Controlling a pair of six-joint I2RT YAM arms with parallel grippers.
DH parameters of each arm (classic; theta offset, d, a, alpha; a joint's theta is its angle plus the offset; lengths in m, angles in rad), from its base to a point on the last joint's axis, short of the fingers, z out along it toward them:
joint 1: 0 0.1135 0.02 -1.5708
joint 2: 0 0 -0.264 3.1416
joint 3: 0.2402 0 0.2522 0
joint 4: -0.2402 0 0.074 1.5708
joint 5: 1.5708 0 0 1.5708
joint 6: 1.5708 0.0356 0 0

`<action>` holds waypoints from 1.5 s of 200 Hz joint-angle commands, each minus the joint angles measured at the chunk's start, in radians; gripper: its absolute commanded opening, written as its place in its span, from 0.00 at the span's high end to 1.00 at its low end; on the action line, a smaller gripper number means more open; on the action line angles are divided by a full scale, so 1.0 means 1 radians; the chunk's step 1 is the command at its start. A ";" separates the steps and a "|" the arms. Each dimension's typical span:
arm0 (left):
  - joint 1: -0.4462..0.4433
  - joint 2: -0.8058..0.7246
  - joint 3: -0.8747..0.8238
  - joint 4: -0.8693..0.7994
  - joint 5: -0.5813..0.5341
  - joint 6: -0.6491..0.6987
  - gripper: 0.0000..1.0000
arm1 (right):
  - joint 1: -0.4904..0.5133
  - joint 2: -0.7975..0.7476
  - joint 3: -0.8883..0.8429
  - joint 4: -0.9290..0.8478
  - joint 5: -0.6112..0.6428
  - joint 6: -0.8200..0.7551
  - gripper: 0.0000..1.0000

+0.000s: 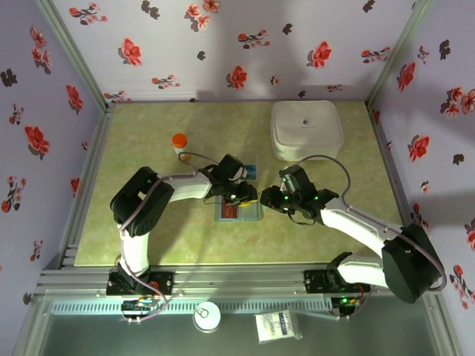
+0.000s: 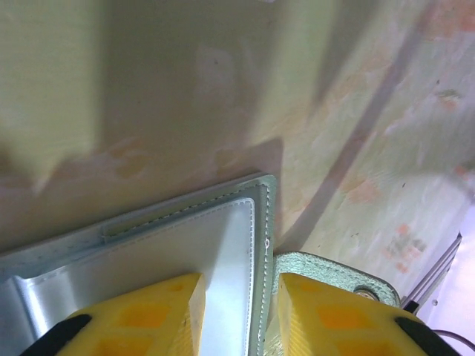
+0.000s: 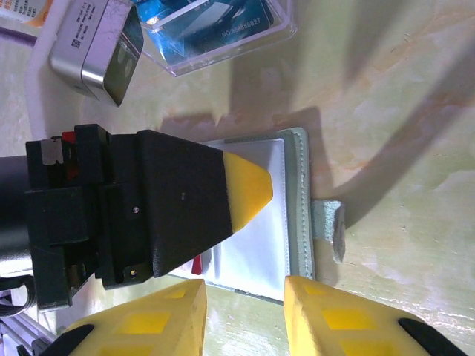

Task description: Take the credit cards out of the card holder

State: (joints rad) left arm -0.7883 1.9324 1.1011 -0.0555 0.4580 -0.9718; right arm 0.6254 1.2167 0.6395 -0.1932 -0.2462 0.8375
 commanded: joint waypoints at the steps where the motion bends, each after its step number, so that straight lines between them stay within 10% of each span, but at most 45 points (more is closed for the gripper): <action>1: -0.009 0.027 0.016 0.023 0.019 -0.021 0.69 | -0.007 -0.014 0.003 -0.024 0.010 -0.018 0.67; 300: 0.222 -0.347 -0.342 -0.004 0.007 0.068 0.80 | 0.144 0.509 0.298 0.136 -0.107 0.038 0.71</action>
State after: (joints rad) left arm -0.5777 1.5867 0.7692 -0.0315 0.4637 -0.9497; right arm 0.7616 1.7000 0.9066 -0.0711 -0.3305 0.8680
